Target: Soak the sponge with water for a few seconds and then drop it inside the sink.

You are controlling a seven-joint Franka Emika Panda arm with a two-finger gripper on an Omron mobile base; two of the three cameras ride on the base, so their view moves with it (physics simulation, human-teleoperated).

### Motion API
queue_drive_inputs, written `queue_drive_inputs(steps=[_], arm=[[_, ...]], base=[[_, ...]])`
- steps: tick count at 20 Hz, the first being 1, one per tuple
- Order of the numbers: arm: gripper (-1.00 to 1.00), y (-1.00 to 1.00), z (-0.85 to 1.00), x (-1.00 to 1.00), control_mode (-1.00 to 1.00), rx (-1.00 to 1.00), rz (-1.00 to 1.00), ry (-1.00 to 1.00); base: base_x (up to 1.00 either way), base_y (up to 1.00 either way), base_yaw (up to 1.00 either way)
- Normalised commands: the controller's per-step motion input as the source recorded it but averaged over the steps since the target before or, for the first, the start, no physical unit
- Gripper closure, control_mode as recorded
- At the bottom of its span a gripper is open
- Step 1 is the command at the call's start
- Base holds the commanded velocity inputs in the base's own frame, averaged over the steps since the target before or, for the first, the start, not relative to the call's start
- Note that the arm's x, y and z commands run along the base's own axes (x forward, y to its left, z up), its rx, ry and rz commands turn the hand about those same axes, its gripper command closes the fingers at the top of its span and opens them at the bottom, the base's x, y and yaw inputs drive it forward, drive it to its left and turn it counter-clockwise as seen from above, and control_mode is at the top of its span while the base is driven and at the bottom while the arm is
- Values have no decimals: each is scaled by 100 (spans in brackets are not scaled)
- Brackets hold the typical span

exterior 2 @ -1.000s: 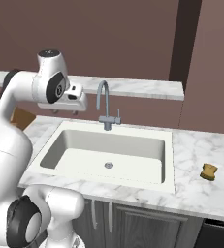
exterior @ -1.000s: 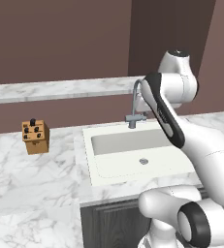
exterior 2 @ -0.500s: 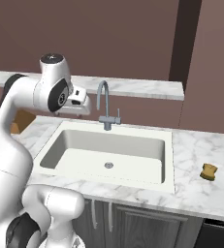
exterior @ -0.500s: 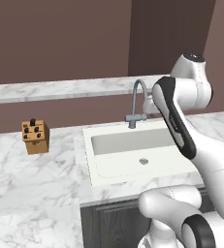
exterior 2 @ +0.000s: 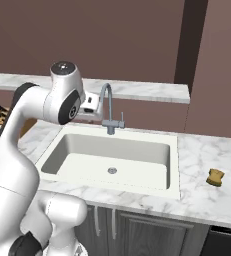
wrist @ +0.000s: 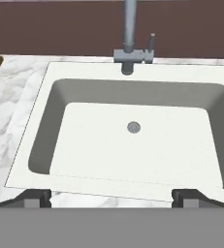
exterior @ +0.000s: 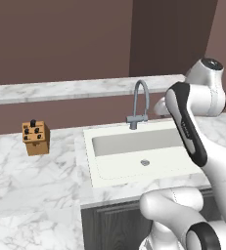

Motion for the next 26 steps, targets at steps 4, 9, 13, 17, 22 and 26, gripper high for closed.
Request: queue_drive_inputs(steps=[4, 9, 13, 17, 22, 26], arm=[[-100, -30, 0, 0, -100, 0, 0, -6], [-100, -33, 0, 0, -100, 0, 0, -6], [-100, -34, 0, 0, -100, 0, 0, -7], [-100, -32, 0, 0, -100, 0, 0, -12], [-100, -20, -3, 0, -100, 0, 0, -13], [-100, -10, -13, 1, -100, 2, 0, -15]], base=[[0, 0, 0], [0, 0, 0], [0, 0, 0], [0, 0, 0], [0, 0, 0], [0, 0, 0]])
